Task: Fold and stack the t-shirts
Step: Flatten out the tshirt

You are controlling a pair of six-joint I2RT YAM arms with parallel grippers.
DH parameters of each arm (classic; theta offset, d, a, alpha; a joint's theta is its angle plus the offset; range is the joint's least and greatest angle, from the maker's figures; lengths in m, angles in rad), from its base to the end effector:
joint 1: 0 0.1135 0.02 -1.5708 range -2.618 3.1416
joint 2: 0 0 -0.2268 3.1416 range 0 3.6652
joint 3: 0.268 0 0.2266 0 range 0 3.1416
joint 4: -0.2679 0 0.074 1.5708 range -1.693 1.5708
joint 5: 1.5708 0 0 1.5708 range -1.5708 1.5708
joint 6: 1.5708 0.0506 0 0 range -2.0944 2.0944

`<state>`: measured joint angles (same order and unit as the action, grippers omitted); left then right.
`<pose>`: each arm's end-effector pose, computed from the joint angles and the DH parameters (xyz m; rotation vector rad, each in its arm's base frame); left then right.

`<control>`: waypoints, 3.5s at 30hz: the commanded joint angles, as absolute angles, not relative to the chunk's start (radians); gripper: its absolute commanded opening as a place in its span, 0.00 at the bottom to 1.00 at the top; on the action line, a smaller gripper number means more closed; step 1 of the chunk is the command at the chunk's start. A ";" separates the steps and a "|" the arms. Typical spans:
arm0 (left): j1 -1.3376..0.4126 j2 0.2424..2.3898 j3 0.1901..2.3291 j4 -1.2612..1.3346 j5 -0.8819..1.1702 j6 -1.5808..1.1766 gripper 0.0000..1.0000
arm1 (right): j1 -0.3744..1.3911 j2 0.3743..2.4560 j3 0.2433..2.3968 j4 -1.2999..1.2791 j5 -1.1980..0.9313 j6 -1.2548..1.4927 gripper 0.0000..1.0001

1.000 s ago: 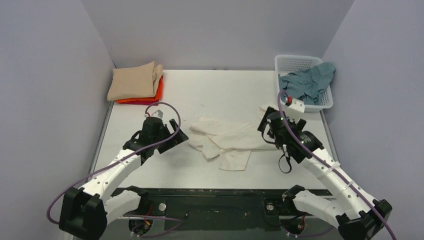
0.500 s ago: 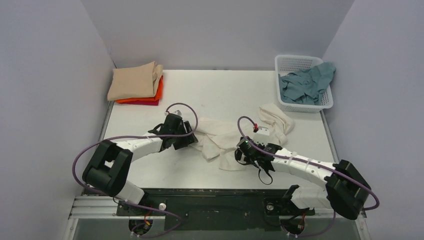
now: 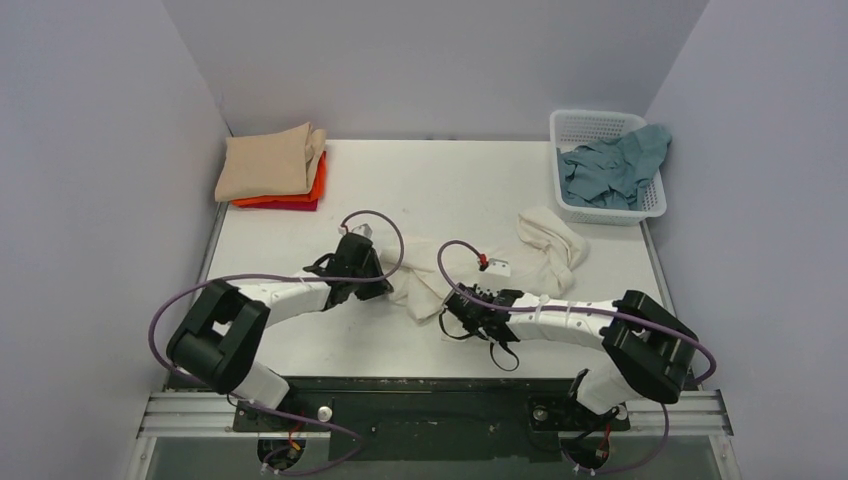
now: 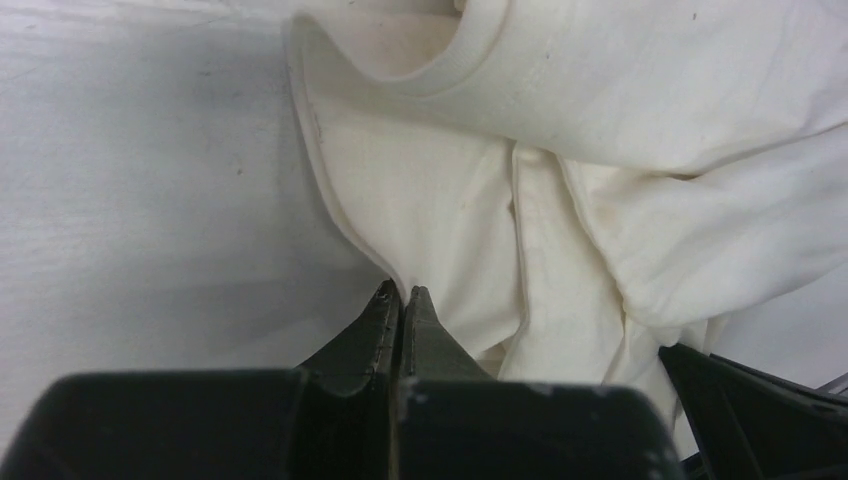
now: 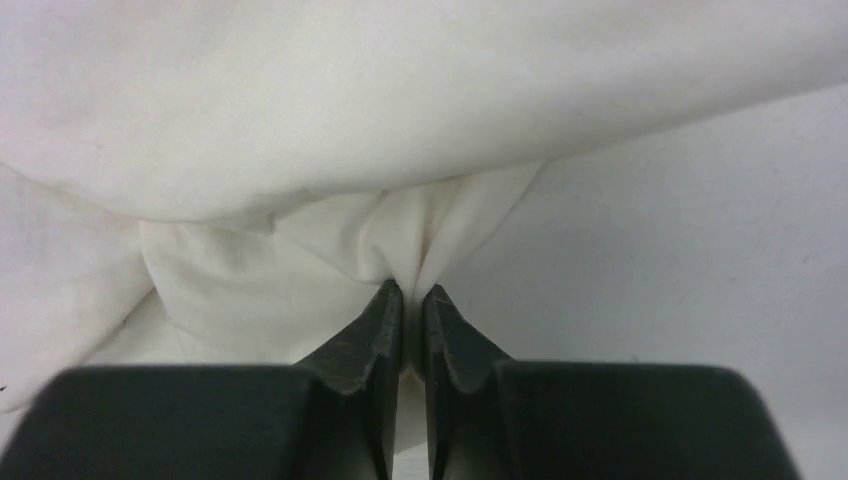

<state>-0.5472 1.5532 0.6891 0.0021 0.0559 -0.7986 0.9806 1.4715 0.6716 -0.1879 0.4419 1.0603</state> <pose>0.2416 -0.1505 0.1185 -0.2930 2.5291 -0.6429 0.1620 0.2029 0.1243 0.2626 2.4410 0.3388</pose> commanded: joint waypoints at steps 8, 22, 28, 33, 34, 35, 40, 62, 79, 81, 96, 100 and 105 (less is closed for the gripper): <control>-0.563 1.058 0.747 -0.351 -0.310 -0.782 0.00 | 0.973 1.124 0.790 -0.533 0.785 0.988 0.00; -0.568 0.781 1.197 -0.392 -0.487 -0.604 0.00 | 0.826 0.756 1.296 -0.651 0.676 0.580 0.00; -0.568 0.813 1.442 -0.393 -0.462 -0.522 0.00 | 0.827 0.893 1.640 -0.633 0.508 0.430 0.00; -0.568 0.845 1.528 -0.351 -0.487 -0.476 0.00 | 0.826 0.994 1.849 -0.642 0.529 0.322 0.00; -0.568 0.870 1.547 -0.351 -0.499 -0.464 0.00 | 0.825 1.025 1.869 -0.641 0.577 0.289 0.00; -0.568 0.899 1.553 -0.346 -0.527 -0.458 0.00 | 0.824 1.043 1.909 -0.640 0.605 0.272 0.00; -0.541 1.043 1.598 -0.279 -0.626 -0.386 0.00 | 0.738 1.200 2.016 -0.580 0.710 0.158 0.00; -0.089 1.621 2.387 -0.411 0.042 -0.495 0.00 | 0.367 1.433 2.220 -0.271 0.208 0.220 0.00; -0.203 1.139 0.841 -0.295 -0.095 -0.656 0.37 | 0.376 0.882 0.741 -0.462 0.054 0.646 0.08; -0.206 1.177 0.826 -0.362 -0.129 -0.697 0.74 | 0.376 0.912 0.709 -0.488 0.058 0.655 0.21; -0.242 0.973 0.753 -0.710 -0.160 -0.886 0.87 | 0.377 0.910 0.771 -0.582 0.117 0.593 0.96; -0.245 0.964 0.685 -0.731 -0.125 -0.912 0.88 | 0.379 0.940 0.726 -0.536 0.018 0.588 0.95; -0.250 0.974 0.545 -0.599 -0.054 -0.947 0.86 | 0.385 0.928 0.664 -0.513 0.015 0.594 0.96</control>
<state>-0.2424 0.9653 0.6228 -0.6899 -0.1402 -0.8986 0.3759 0.9356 0.7044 -0.5190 0.0372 0.5991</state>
